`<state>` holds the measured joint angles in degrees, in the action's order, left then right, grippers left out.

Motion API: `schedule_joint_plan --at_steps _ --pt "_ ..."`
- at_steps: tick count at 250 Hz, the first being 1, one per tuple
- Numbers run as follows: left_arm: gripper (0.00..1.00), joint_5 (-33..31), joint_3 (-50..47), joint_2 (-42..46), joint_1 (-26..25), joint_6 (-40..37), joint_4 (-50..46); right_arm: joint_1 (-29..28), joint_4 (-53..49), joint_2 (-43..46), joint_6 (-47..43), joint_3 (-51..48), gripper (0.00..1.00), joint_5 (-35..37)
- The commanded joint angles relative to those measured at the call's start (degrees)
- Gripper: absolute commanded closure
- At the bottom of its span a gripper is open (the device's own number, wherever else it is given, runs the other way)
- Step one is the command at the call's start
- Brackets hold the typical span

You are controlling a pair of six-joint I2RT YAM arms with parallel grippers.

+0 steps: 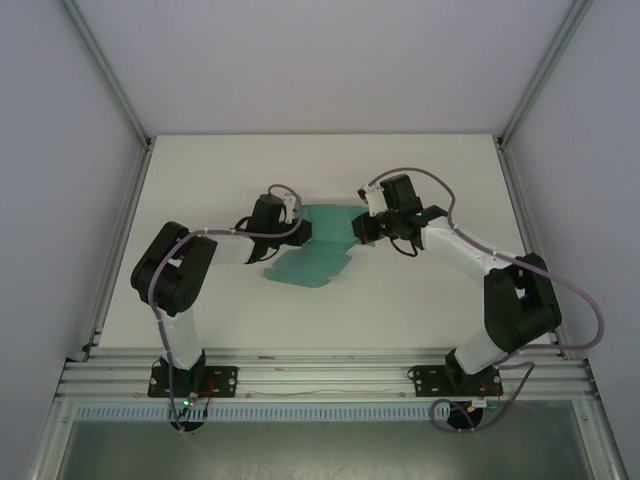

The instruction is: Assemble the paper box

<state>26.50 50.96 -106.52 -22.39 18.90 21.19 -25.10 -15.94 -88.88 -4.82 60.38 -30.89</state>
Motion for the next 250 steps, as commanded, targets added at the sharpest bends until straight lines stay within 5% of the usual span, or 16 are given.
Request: schedule_joint_plan --at_steps 1,44,85,154,227,250 --pt "0.78 1.5 -0.9 1.1 -0.9 -1.2 -0.4 -0.5 0.3 -0.3 -1.3 1.4 1.0 1.7" --pt "0.82 -4.9 1.3 0.8 -1.0 -1.0 -3.2 -0.8 -0.4 -0.2 -2.1 1.5 1.0 1.2" --pt "0.92 -17.3 7.0 -1.0 -2.8 1.8 -11.0 -2.4 -2.0 0.4 -2.7 2.0 1.0 3.7" --pt "1.0 -48.9 14.5 -2.5 -6.9 9.4 -29.0 -4.3 -1.5 6.1 -0.8 0.0 1.0 12.5" --pt "1.0 -43.4 15.0 -3.6 -7.3 8.2 -27.2 -4.5 0.6 6.6 -0.6 -1.4 1.0 12.5" --pt "0.93 -42.9 14.9 -3.2 -7.4 7.3 -26.7 -4.5 0.9 6.4 -0.7 -1.5 1.0 12.6"
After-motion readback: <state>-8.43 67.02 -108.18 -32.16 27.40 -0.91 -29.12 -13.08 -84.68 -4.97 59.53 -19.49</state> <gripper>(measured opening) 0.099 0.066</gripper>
